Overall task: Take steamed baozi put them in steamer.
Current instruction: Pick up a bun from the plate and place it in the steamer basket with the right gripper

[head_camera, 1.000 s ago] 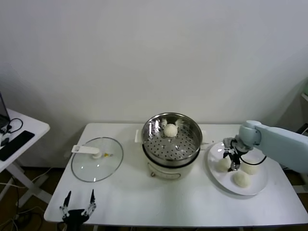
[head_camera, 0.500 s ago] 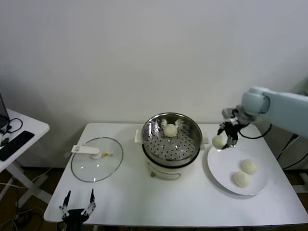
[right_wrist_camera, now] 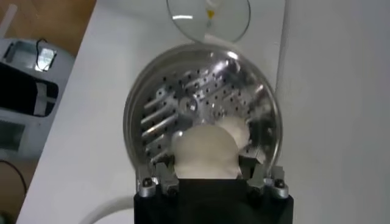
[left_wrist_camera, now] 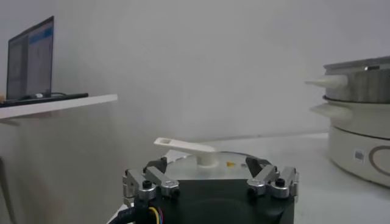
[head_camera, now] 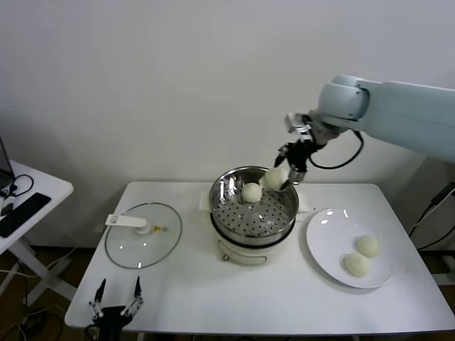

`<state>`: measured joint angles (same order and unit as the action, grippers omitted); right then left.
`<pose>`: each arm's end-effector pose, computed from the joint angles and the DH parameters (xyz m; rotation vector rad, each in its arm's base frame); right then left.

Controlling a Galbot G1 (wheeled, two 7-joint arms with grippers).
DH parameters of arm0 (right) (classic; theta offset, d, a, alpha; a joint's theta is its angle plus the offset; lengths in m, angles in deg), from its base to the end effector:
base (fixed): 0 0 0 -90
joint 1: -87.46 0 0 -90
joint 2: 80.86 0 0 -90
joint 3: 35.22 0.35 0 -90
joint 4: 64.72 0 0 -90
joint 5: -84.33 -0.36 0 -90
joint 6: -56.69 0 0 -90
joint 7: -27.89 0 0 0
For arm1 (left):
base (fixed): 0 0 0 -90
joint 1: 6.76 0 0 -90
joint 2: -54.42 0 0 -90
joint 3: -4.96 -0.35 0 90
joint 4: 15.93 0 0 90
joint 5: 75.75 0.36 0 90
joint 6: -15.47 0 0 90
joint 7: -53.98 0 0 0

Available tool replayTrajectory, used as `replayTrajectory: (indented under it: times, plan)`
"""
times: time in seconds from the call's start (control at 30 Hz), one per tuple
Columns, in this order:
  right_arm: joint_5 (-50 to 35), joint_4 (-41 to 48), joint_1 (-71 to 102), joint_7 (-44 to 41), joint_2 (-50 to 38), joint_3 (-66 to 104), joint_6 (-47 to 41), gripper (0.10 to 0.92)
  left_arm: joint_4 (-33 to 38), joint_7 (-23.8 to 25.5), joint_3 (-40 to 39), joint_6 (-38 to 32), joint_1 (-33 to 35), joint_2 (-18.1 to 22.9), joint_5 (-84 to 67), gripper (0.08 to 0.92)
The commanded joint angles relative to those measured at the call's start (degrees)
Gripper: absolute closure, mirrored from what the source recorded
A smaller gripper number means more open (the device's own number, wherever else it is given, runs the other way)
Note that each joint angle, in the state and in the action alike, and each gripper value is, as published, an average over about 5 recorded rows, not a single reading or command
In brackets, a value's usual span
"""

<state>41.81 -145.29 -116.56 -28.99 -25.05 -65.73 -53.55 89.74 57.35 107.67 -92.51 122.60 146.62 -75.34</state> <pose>0.5394 0.0233 0.0430 1.4613 -1.4734 1.3948 0.0994 0.0665 -0.4120 0.2121 -3.0228 -0.1588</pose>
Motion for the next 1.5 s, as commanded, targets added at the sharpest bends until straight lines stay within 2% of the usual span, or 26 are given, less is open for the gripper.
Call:
replayTrajectory:
  times: [0.03, 0.23, 0.67, 1.37, 1.5]
  plan:
    - [0.74, 3.48, 7.51, 2.59, 11.06, 3.25, -2.63, 0.321, -0.08, 0.04, -0.02, -0.07, 0.07, 1.63, 0.06, 0.177]
    - [6.24, 7.06, 12.96, 3.21, 13.17, 3.93, -2.21, 0.321, -0.38, 0.01, 0.27, -0.3, 0.24, 1.42, 0.12, 0.177]
    - [12.44, 12.39, 19.54, 3.6, 14.75, 5.24, -0.88, 0.321, -1.34, -0.07, 0.47, -0.99, 0.22, 1.46, 0.73, 0.177]
    - [15.79, 18.47, 23.14, 4.66, 17.82, 7.51, 0.58, 0.317, -2.43, -0.25, 0.9, -1.51, -0.54, 1.32, 0.84, 0.177]
    - [14.27, 17.78, 22.65, 4.44, 17.27, 7.8, 1.24, 0.281, -2.43, -0.28, 0.9, -1.63, -0.54, 1.37, 0.92, 0.177]
